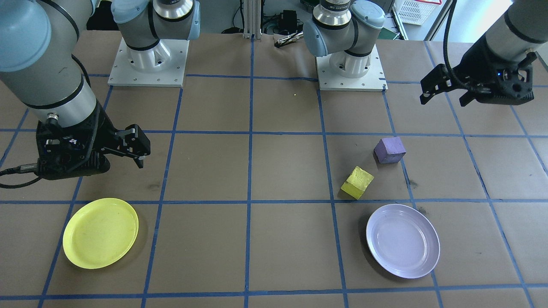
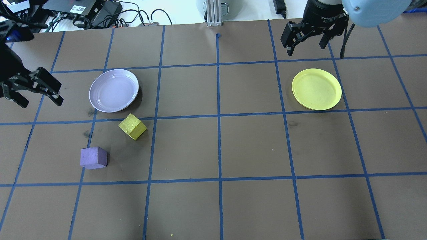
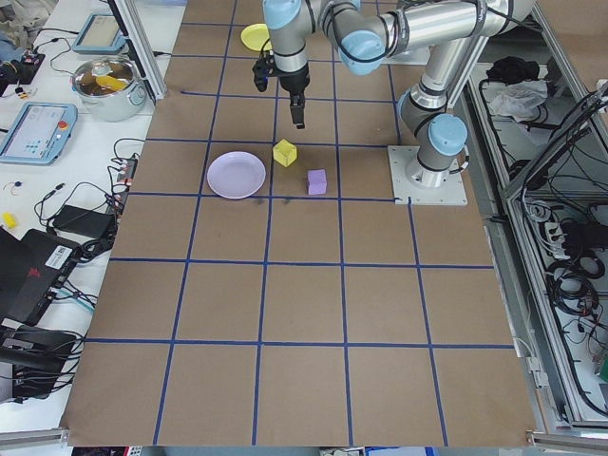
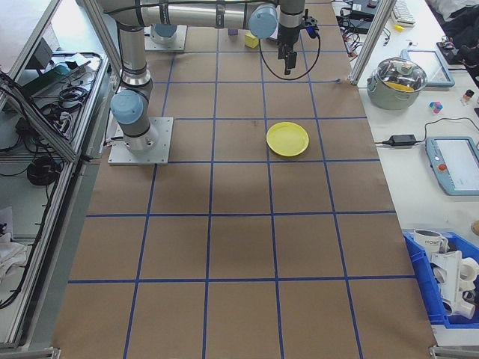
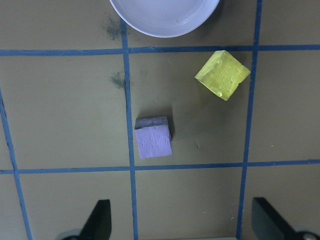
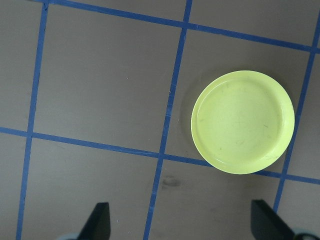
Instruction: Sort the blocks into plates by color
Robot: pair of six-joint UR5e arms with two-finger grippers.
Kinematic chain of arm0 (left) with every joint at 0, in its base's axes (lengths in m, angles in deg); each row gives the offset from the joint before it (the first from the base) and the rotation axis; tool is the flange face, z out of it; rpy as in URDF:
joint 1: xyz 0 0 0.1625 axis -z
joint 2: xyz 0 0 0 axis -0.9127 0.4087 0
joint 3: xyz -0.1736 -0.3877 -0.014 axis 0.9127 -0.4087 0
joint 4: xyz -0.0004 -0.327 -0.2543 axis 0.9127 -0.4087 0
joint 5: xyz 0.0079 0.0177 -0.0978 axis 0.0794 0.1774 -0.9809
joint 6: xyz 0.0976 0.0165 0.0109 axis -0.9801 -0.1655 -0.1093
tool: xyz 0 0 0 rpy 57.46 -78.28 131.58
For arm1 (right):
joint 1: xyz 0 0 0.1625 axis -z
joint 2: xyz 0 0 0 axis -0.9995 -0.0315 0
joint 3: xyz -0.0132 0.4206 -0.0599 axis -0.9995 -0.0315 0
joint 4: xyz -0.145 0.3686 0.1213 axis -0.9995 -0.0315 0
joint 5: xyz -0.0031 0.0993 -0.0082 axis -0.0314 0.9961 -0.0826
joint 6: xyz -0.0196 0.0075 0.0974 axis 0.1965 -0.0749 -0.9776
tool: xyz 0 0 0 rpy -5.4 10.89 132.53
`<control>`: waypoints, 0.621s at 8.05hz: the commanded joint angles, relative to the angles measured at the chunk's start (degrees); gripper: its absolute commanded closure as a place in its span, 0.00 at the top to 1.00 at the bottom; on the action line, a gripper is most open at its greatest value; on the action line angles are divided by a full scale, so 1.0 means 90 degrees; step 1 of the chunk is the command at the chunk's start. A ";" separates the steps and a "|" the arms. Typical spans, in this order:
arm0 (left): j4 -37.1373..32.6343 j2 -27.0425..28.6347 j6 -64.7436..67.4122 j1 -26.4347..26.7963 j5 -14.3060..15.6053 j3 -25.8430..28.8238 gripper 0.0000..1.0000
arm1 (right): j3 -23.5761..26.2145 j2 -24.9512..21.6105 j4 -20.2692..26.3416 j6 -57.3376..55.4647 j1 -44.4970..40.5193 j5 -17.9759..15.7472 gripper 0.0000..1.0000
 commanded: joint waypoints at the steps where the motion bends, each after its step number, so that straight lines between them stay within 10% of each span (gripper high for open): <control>1: 0.1409 0.0216 0.0248 -0.0130 0.0086 -0.1409 1.00 | -0.0002 0.0004 -0.0008 0.0000 0.0000 0.0000 1.00; 5: 0.1939 0.1258 0.0456 -0.0140 0.0086 -0.1922 1.00 | 0.0008 0.0024 0.0012 -0.0010 0.0000 0.0019 1.00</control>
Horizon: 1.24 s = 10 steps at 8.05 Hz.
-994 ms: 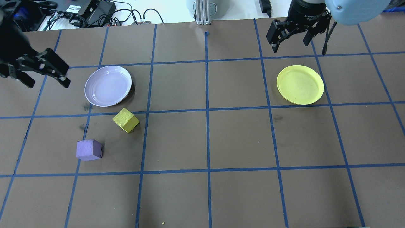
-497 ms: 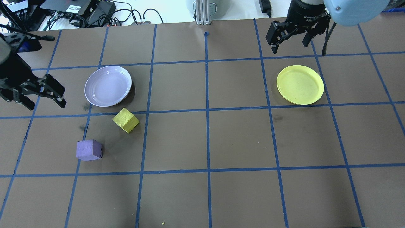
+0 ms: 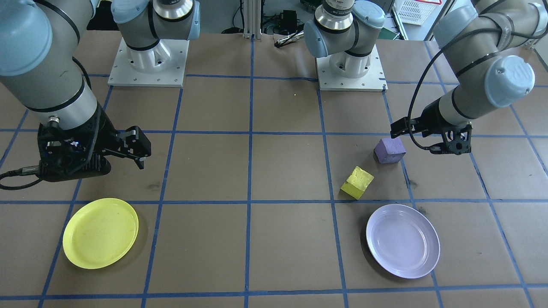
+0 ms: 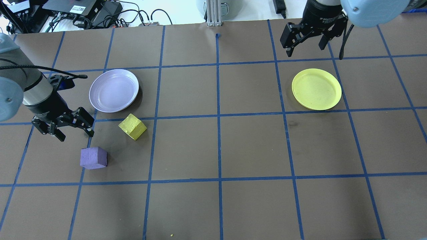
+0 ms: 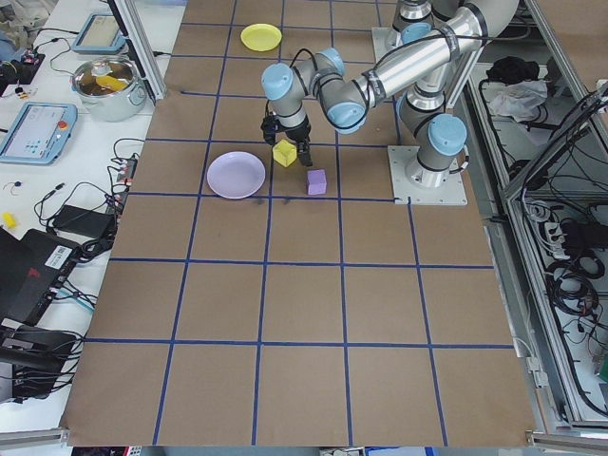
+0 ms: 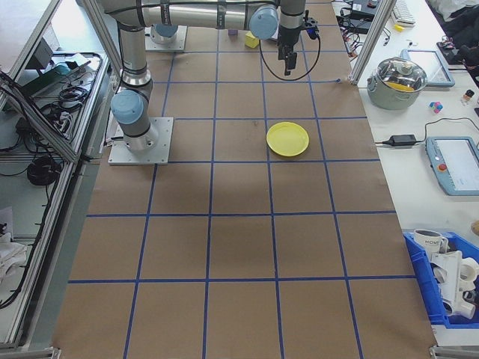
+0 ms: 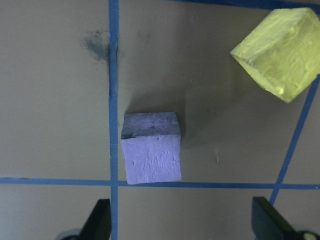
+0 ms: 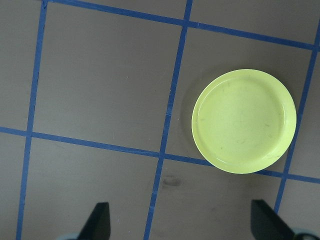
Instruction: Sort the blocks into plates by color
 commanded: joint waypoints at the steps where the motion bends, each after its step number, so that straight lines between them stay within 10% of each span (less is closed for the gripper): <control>1: 0.0562 0.0917 -0.0001 -0.0016 -0.0004 -0.0172 1.00 | 0.0001 0.0007 0.0005 0.0000 0.0000 0.0003 1.00; 10: 0.1023 0.1526 0.0008 -0.0016 0.0434 -0.0573 0.87 | 0.0001 -0.0003 -0.0034 -0.0009 0.0000 -0.0007 1.00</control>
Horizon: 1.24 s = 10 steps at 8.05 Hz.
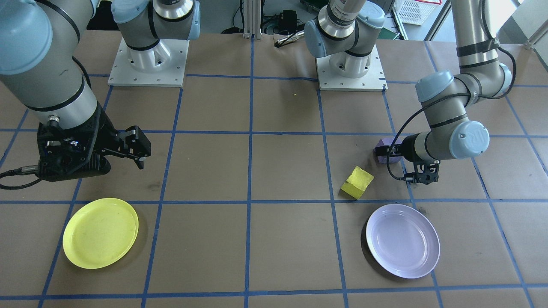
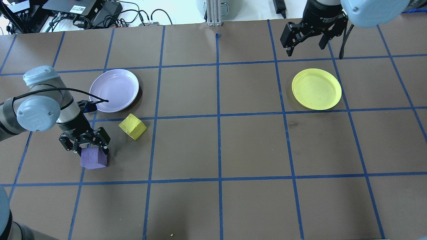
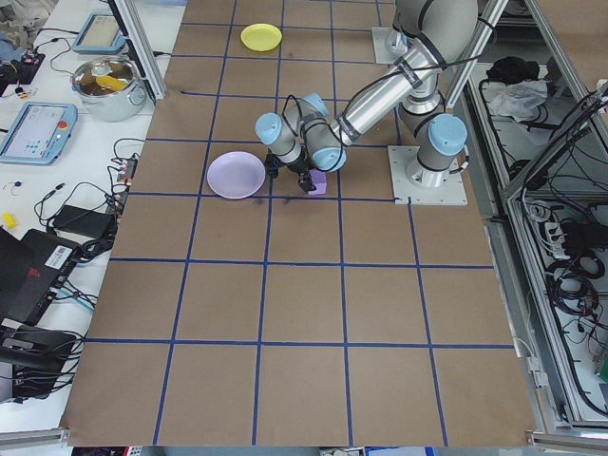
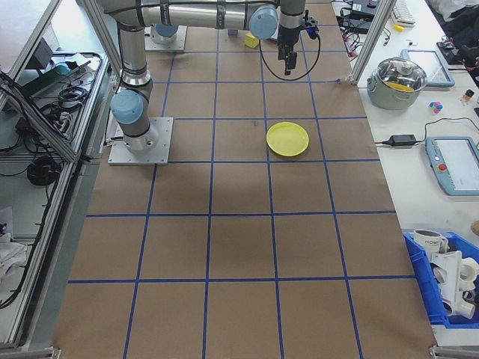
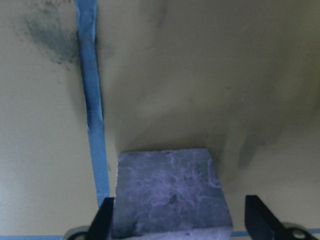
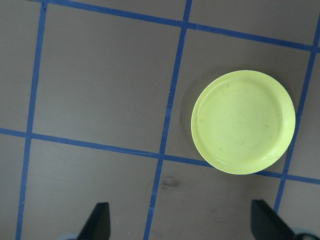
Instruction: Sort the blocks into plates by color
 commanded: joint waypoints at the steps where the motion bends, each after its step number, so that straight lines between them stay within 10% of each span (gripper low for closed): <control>1: 0.0010 0.0094 -0.0073 0.0000 0.0186 -0.0027 0.64 | 0.0000 -0.0001 -0.0009 0.0000 0.0000 0.0002 1.00; 3: -0.0116 0.0085 -0.0442 0.0000 0.0370 0.0040 0.12 | 0.0000 -0.0001 0.0000 0.0000 0.0000 0.0002 1.00; 4: -0.0388 0.0065 -0.0464 0.0000 0.0516 0.0041 0.01 | 0.0000 -0.0001 0.0000 0.0000 0.0000 0.0002 1.00; 6: -0.1003 0.0026 -0.0464 0.0010 0.0761 0.0680 0.01 | 0.0000 -0.0001 -0.0009 0.0000 0.0000 0.0002 1.00; 10: -0.3172 0.1711 -0.0425 0.0457 0.0655 0.4768 0.01 | 0.0000 0.0009 -0.0009 -0.0020 0.0000 0.0002 1.00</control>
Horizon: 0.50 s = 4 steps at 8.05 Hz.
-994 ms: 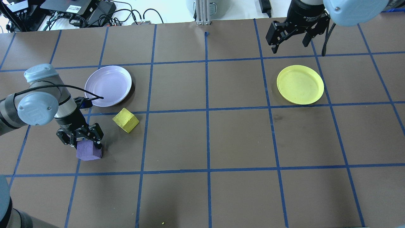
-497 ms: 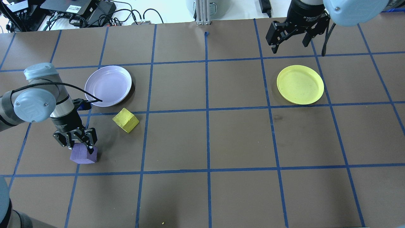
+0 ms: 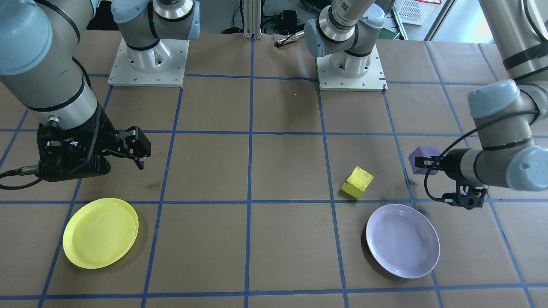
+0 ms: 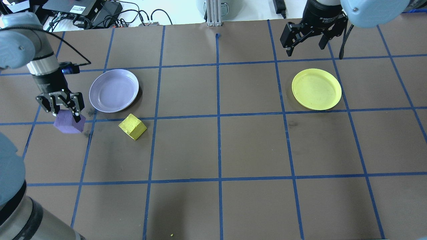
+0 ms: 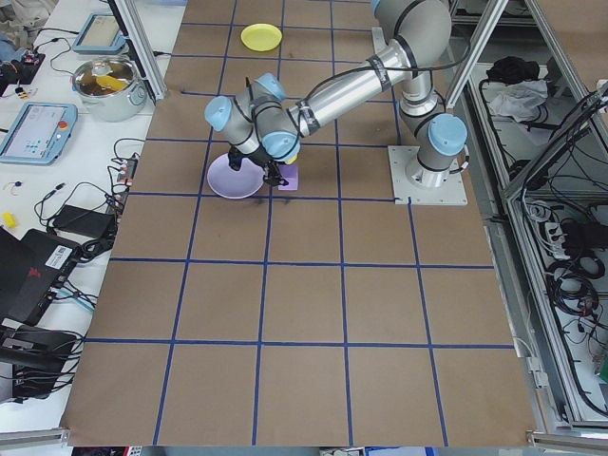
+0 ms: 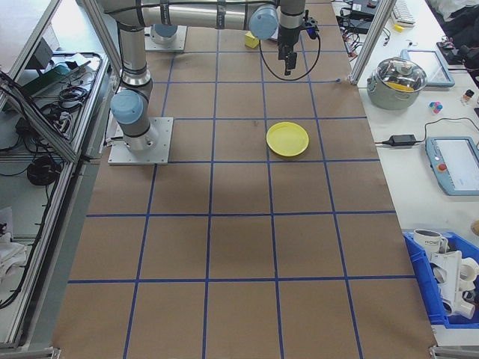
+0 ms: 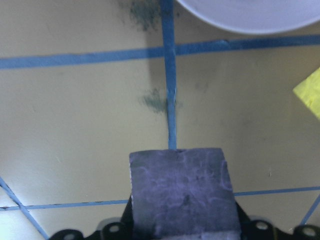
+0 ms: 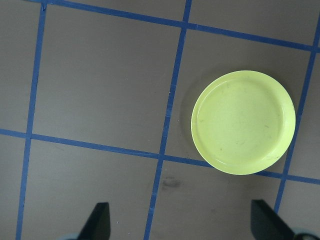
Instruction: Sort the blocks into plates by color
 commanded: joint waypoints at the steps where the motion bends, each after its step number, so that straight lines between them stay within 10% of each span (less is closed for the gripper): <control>1: -0.0711 0.1108 0.0048 0.0631 -0.0032 0.2302 0.01 | 0.0000 0.0003 0.0002 -0.0011 0.0000 0.0000 1.00; 4: 0.0116 0.1510 0.0166 0.0839 -0.0852 0.2444 0.10 | 0.0000 0.0003 0.0002 -0.0020 0.0000 0.0010 1.00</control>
